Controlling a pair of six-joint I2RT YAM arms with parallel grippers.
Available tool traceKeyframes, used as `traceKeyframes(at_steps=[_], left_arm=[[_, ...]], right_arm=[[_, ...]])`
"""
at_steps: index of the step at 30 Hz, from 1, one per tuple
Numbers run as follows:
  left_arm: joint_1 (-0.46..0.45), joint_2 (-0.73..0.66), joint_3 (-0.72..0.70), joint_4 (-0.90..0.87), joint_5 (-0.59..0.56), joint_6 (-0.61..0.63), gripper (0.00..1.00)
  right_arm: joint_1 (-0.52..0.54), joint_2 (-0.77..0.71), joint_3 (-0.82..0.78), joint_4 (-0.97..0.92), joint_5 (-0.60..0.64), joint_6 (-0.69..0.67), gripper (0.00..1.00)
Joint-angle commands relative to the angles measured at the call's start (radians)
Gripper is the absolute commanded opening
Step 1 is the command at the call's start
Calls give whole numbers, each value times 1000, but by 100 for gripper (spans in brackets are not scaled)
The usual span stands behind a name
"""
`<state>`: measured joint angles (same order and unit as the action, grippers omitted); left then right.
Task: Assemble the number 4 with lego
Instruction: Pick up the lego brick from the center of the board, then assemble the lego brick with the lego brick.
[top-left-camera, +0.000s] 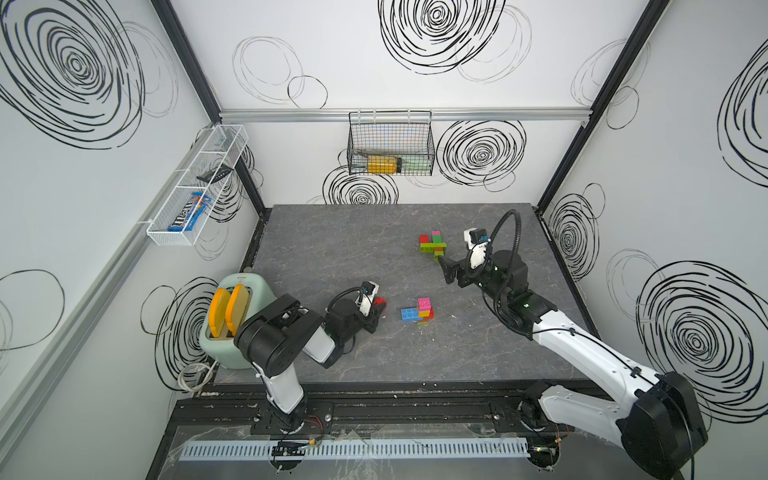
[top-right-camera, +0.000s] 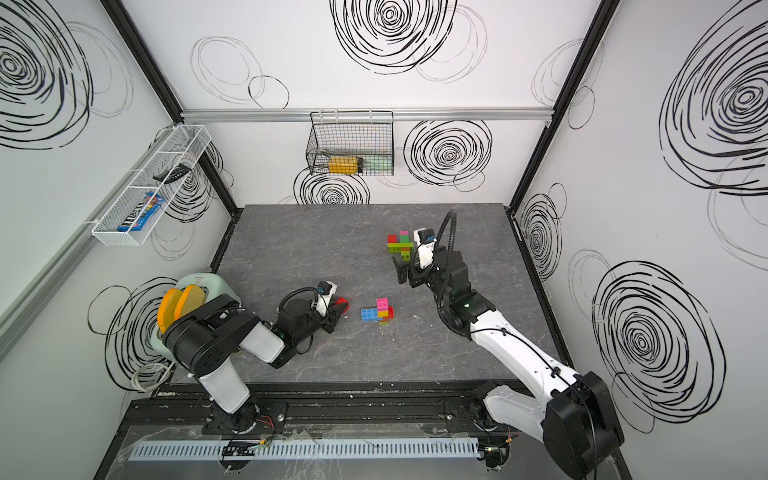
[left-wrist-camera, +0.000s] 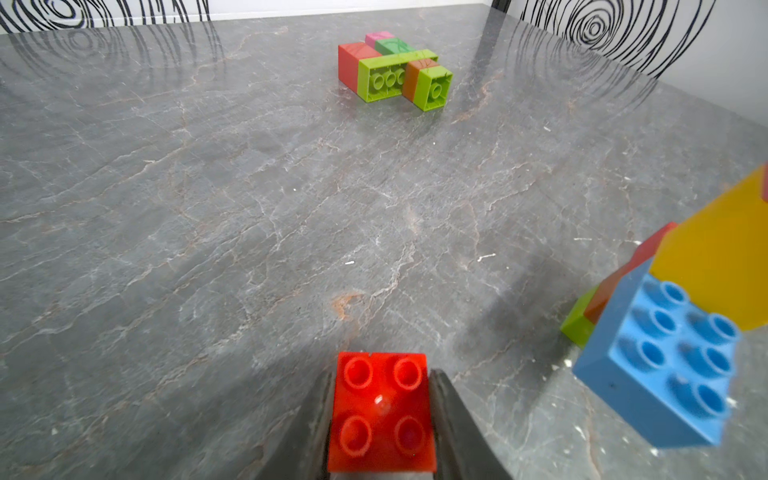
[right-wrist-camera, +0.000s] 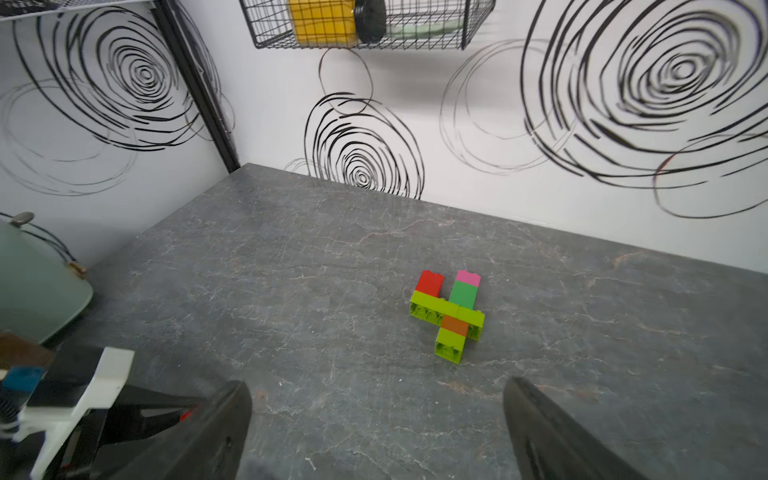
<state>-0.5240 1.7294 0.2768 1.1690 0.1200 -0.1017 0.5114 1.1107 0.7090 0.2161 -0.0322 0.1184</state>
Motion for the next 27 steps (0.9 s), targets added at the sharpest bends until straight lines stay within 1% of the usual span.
traceKeyframes(at_steps=[1, 3, 5, 7, 9, 11, 13, 15, 17, 19, 20, 21, 23, 27], left_arm=[[14, -70, 5, 33, 27, -63, 0], [15, -107, 16, 1, 0, -104, 0], [14, -151, 28, -51, -78, -163, 0], [17, -207, 69, -187, -138, -238, 0], [27, -252, 113, -319, -145, -267, 0], [21, -295, 110, -340, -168, -275, 0], [19, -339, 89, -324, -182, -292, 0], [19, -369, 85, -338, -183, -306, 0], [19, -393, 94, -383, -189, -320, 0], [21, -413, 119, -466, -187, -358, 0], [21, -420, 135, -501, -173, -358, 0], [19, -429, 151, -531, -154, -350, 0], [-1, -449, 165, -567, -174, -348, 0], [-29, -480, 183, -622, -174, -342, 0]], right_arm=[[14, -32, -48, -32, -151, 100, 92], [46, -31, -64, -56, -170, 155, 90], [100, -25, -74, -84, -139, 200, 91], [171, -19, -91, -85, -86, 229, 88], [241, -15, -103, -90, 6, 272, 87], [308, -8, -129, -69, 105, 297, 87], [351, 11, -159, -14, 151, 289, 87], [364, 47, -161, 7, 157, 288, 86], [373, 89, -141, -10, 177, 312, 84], [377, 133, -115, -44, 188, 314, 81], [378, 151, -111, -46, 192, 313, 80], [380, 169, -112, -37, 188, 307, 78], [382, 194, -120, -7, 189, 298, 73], [390, 219, -129, 41, 234, 283, 64]])
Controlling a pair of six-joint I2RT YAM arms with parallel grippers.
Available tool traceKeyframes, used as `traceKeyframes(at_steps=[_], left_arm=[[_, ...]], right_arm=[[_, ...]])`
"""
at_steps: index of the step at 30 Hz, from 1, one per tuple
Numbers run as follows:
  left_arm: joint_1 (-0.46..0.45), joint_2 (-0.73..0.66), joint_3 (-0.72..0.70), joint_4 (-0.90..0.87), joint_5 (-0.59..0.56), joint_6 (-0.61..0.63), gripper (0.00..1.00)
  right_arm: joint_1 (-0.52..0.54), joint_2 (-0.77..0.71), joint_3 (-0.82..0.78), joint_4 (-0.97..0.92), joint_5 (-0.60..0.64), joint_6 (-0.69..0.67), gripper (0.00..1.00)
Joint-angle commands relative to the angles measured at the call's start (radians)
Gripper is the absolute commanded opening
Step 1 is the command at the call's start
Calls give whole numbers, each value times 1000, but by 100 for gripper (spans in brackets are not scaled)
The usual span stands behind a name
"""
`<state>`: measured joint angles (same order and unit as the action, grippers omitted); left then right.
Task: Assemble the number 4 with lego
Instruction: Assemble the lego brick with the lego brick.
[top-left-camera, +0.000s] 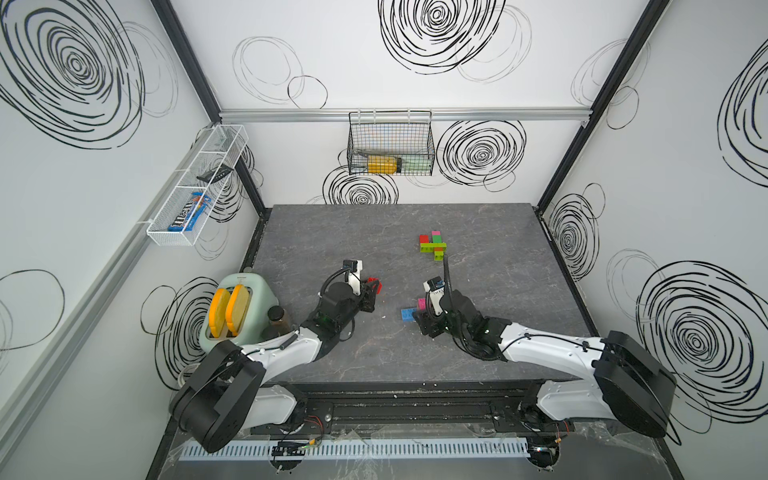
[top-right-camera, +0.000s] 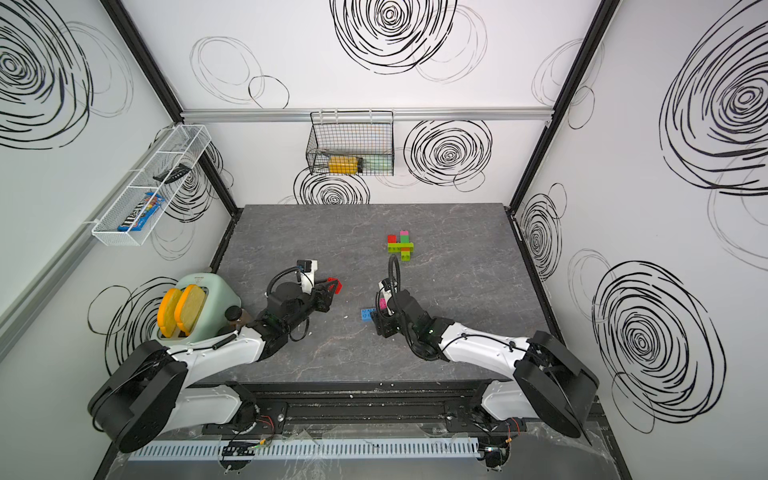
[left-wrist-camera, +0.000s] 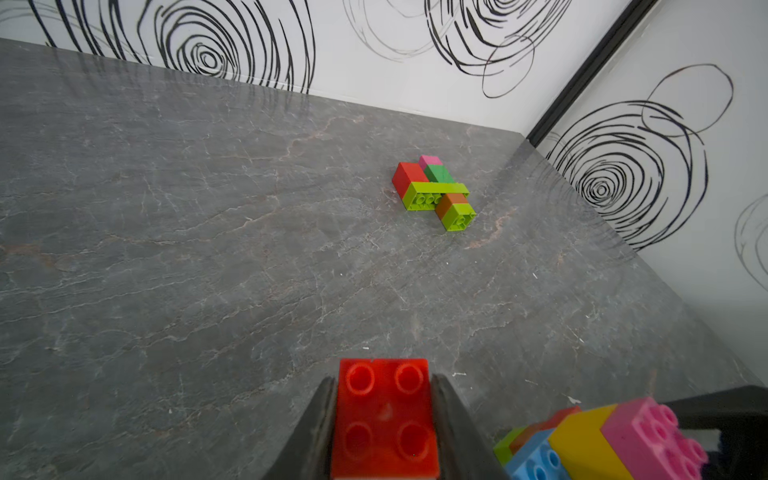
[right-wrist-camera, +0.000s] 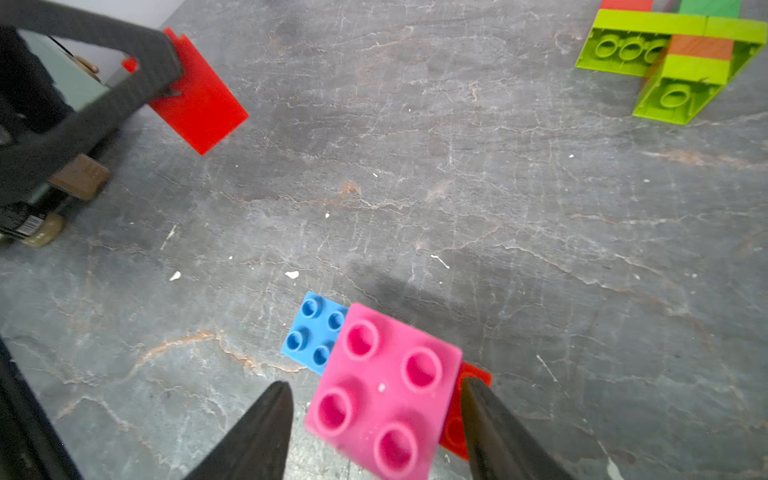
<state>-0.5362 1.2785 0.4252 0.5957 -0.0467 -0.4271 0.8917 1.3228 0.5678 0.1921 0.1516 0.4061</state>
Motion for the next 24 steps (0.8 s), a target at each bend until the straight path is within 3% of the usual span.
traceKeyframes(at_steps=[1, 13, 24], left_arm=[[-25, -31, 40, -61, -2, -12, 0], [-96, -13, 57, -66, 6, 31, 0], [-102, -20, 57, -84, 18, 28, 0]], right_arm=[[9, 10, 11, 75, 58, -11, 63], [17, 44, 7, 118, 93, -71, 48], [22, 28, 1, 132, 100, -78, 46]])
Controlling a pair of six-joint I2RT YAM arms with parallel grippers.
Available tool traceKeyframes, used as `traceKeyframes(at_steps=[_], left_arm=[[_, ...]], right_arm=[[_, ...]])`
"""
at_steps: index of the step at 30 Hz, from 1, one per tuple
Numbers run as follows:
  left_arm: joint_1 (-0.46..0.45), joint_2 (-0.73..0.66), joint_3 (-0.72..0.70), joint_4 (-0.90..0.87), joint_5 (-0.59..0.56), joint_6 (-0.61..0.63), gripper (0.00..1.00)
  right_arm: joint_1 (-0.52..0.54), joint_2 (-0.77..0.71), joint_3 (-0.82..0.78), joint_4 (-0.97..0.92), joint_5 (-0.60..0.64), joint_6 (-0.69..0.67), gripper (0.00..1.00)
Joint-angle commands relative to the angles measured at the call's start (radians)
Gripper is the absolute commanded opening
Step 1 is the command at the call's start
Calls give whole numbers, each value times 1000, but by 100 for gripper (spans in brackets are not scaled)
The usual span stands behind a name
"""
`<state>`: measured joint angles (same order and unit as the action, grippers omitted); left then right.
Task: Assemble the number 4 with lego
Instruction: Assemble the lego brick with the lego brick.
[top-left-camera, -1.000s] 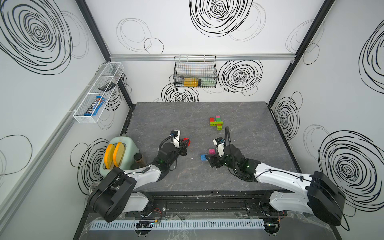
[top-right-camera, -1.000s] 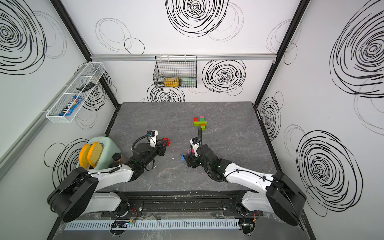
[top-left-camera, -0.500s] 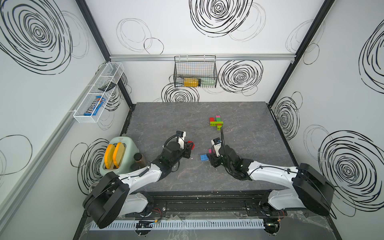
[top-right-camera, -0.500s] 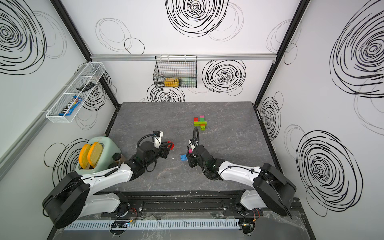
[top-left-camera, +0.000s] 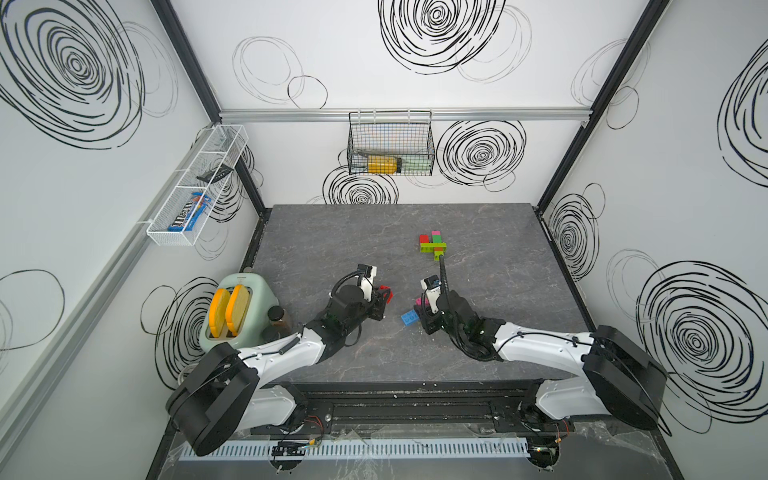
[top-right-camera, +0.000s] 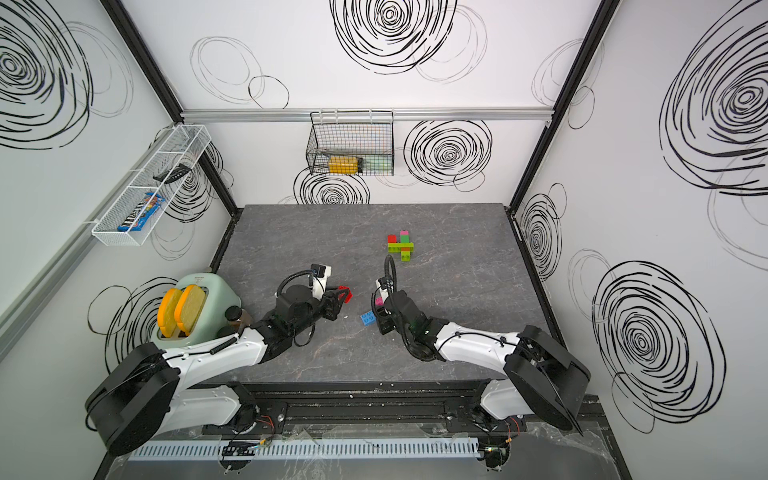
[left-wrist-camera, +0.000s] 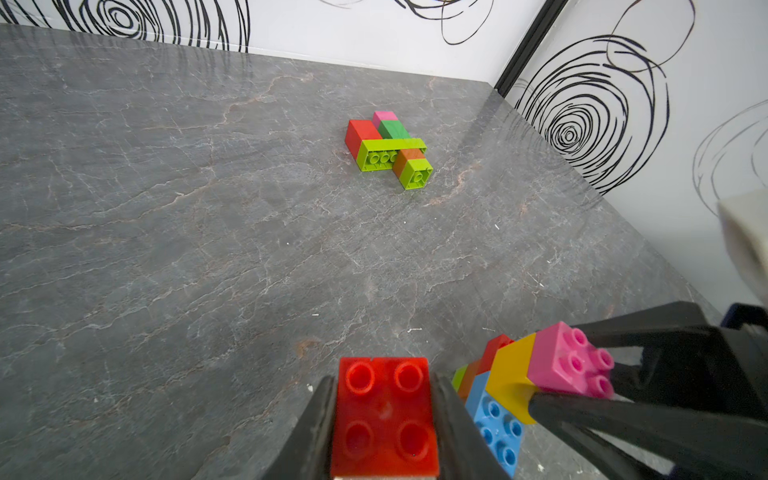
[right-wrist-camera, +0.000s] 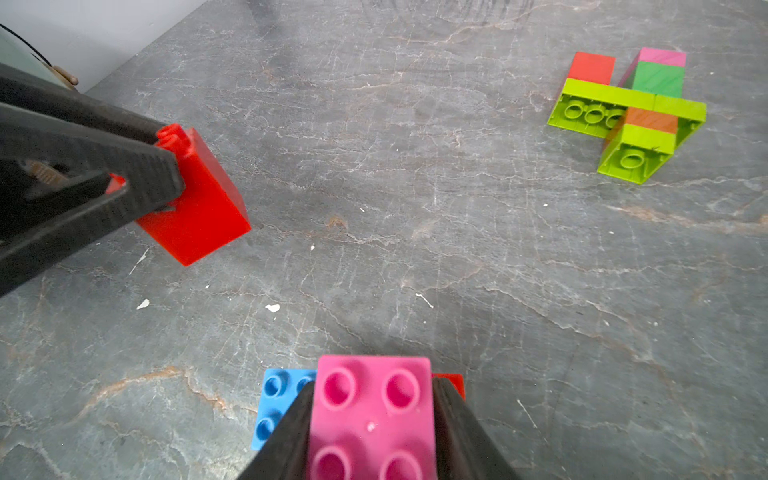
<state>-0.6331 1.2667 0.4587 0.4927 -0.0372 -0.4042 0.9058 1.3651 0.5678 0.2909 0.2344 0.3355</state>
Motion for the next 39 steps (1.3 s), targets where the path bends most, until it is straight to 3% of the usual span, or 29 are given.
traceKeyframes(at_steps=[1, 8, 17, 22, 25, 28, 34, 39], left_arm=[[-5, -8, 23, 18, 11, 4, 0], [-5, -15, 34, 16, 40, 9, 0], [-5, -18, 37, 25, 205, 110, 0], [-8, -37, 8, 20, 187, 109, 0], [-8, -68, -34, 69, 172, 106, 0], [-8, -102, -72, 127, 171, 129, 0], [-14, -127, -48, -14, 201, 220, 0], [-25, -137, -46, -81, 122, 227, 0]], right_arm=[[8, -11, 1, 35, 16, -9, 45], [19, 26, -27, 6, 29, -74, 35], [43, 54, -43, -117, 39, -106, 30], [66, 78, -28, -193, 48, -110, 28], [73, 100, -20, -223, 46, -103, 20], [77, 117, -21, -235, 44, -90, 0], [90, 165, 4, -286, 64, -49, 0], [110, 156, 0, -291, 97, -28, 0]])
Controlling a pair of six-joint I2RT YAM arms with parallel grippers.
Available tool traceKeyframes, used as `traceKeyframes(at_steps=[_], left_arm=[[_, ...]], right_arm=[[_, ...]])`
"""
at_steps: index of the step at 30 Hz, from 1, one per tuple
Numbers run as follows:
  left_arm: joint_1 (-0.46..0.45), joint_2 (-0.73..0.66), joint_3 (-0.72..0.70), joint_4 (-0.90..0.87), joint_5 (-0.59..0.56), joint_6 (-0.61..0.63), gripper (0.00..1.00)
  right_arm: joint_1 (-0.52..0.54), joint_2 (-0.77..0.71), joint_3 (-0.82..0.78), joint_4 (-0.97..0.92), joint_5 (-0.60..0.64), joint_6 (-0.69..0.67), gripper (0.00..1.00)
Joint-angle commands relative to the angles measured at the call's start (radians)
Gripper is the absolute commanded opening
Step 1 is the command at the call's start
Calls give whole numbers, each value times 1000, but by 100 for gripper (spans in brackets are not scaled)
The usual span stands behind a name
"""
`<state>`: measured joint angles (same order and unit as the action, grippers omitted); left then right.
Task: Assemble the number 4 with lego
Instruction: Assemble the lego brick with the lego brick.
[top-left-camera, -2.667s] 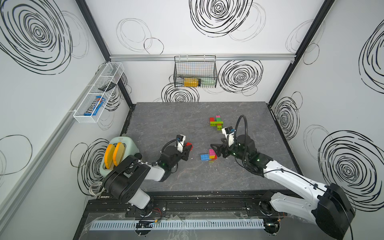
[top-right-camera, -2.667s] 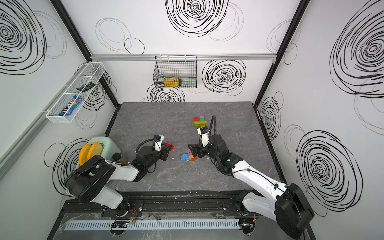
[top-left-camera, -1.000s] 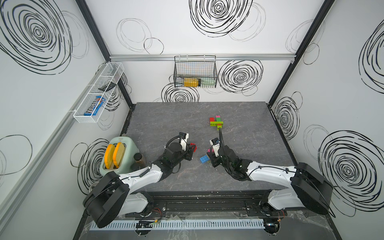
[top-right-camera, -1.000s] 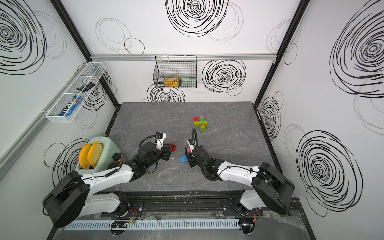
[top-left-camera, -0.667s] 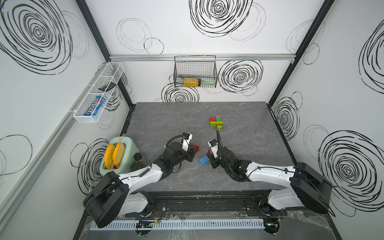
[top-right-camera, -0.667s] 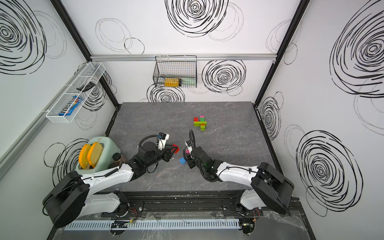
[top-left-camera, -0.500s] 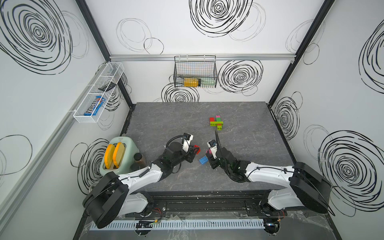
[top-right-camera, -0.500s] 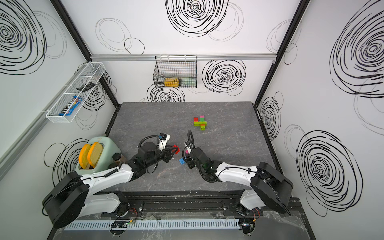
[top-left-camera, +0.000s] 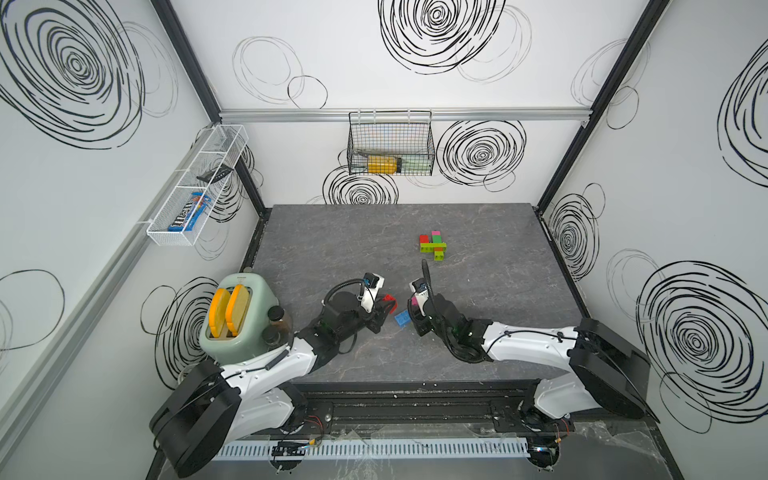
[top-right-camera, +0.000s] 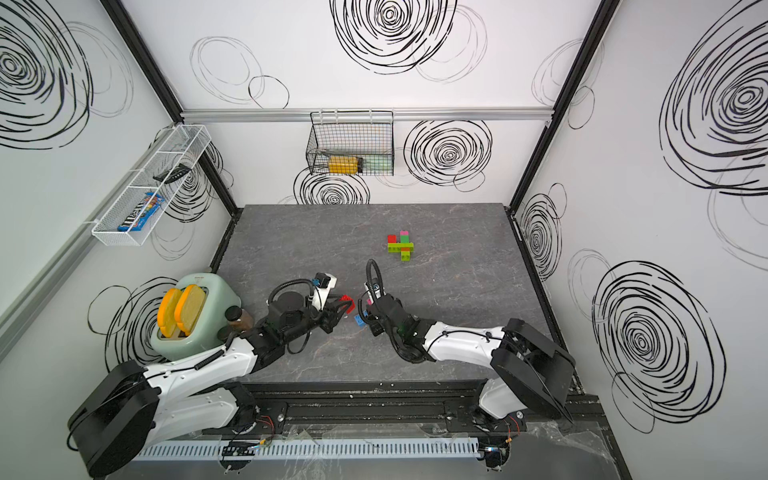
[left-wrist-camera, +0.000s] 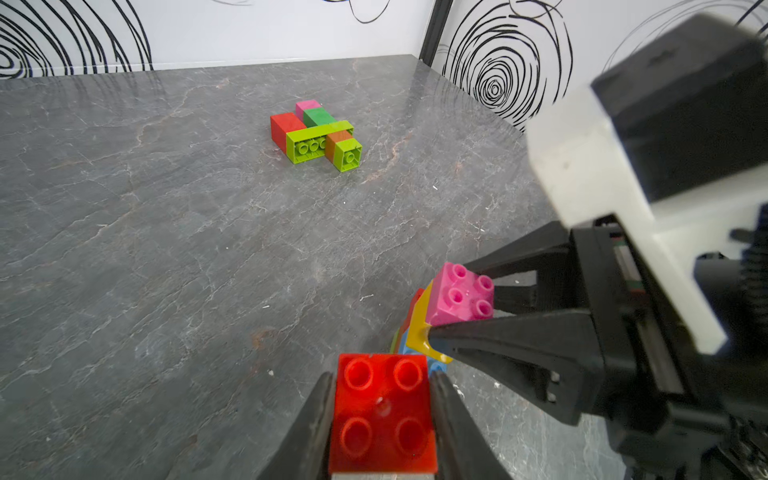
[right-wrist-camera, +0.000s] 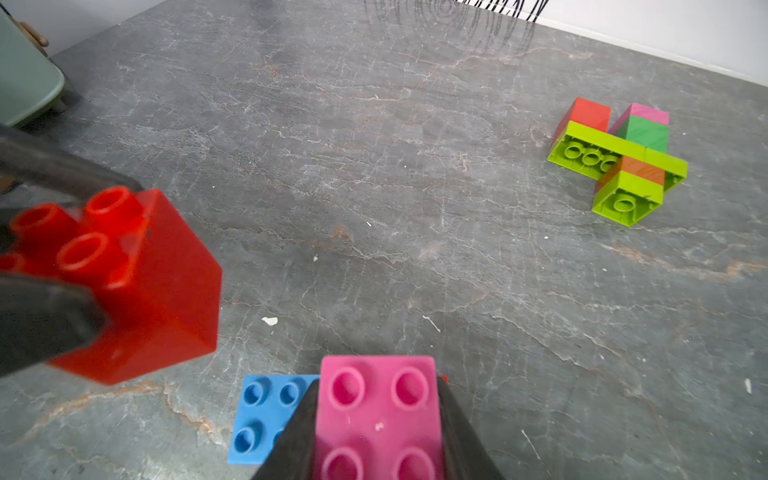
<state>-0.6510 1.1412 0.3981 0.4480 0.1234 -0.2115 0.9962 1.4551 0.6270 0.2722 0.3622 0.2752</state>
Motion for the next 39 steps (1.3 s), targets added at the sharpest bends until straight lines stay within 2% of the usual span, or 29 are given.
traceKeyframes(at_steps=[1, 8, 12, 17, 20, 26, 32, 39], left_arm=[[-9, -13, 15, -41, -43, 38, 0], [-14, -50, -32, 46, 84, 49, 0], [-60, -48, -66, 100, 56, 61, 0], [-104, -31, -157, 335, 88, 112, 0], [-109, 1, -137, 319, 118, 136, 0], [-128, 47, -128, 332, 60, 199, 0], [-78, 116, -114, 374, 105, 205, 0], [-62, 169, -99, 425, 117, 215, 0]], right_arm=[[19, 66, -58, -274, -22, 40, 0], [20, 65, -56, -260, -45, 40, 0], [19, 63, -53, -258, -58, 51, 0], [18, 54, -59, -271, -58, 67, 0], [18, 51, -65, -265, -66, 63, 0], [19, 54, -64, -258, -76, 47, 0], [20, 66, -59, -261, -82, 41, 0], [20, 74, -56, -254, -80, 41, 0]])
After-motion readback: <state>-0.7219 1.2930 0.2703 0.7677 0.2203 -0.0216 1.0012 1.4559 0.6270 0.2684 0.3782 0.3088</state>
